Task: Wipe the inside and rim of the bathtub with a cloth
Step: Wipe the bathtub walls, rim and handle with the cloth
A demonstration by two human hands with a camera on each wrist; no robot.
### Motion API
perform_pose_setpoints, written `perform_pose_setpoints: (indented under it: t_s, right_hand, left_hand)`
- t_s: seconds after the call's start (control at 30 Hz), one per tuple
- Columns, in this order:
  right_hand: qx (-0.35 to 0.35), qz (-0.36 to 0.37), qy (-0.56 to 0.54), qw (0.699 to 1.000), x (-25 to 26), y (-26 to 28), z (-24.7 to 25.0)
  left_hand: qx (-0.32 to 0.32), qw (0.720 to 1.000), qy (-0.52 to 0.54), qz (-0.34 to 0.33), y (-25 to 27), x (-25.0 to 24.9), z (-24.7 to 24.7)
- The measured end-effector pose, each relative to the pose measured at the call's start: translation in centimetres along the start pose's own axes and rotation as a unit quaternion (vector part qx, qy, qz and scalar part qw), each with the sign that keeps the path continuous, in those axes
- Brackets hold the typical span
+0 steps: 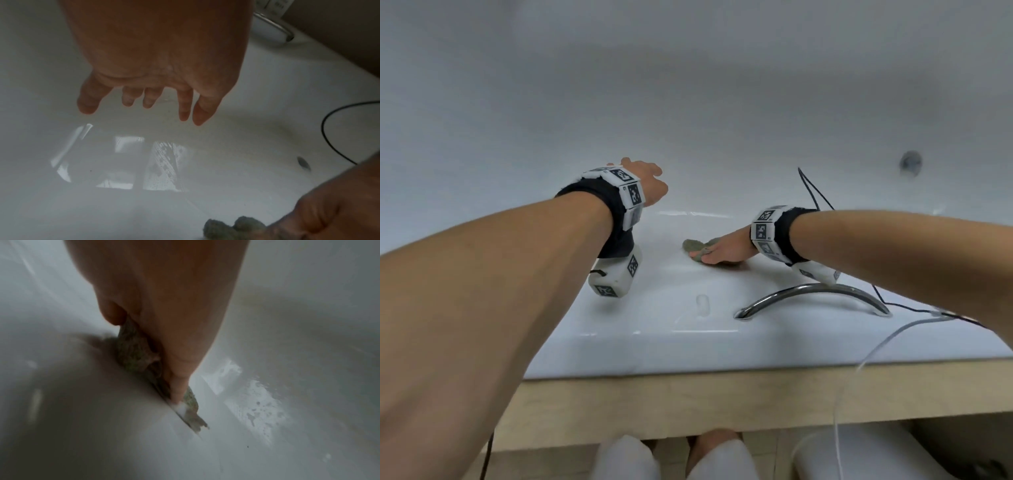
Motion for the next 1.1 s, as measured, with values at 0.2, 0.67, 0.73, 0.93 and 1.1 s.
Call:
perform_pose_setpoints:
  t_s: [0.2,0.67,0.73,0.93,1.1]
  right_hand:
    - [0.007,-0.109,-0.022,0.994,-3.9,7.0,-0.5]
    - [-0.046,-0.203,-0.105,0.973,-15.6,13.4,-6.9]
    - [-0.038,-0.206,-0.127,0.970,-18.4,14.1,-8.4]
    - [-0.032,-0.201,-0.127,0.971,-27.6,16.0,-12.8]
    - [-0.044,-0.198,-0.161,0.966,-31.9,17.6,-15.1]
  left_hand:
    - [-0.011,1.000,-0.007,-0.026,5.1,-0.8,0.4]
    - [0.015,0.997,-0.026,-0.069,10.5,-8.4,-6.1]
    - [0.016,0.998,-0.033,-0.055,11.1,-10.2,-7.0]
    - [-0.001,0.998,-0.060,-0.021,13.9,-17.6,-9.0]
    - [-0.010,0.998,-0.055,-0.037,15.0,-23.0,-10.5]
Point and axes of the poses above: each hand's wrist, its own y-axis away from the middle knuckle, its own z-axis out of the back of the hand, x = y × z, the point moved 7 cm from there along -y, towards the middle knuckle, and after that the axes turned 11 degrees about y, right-handed, at the moved point
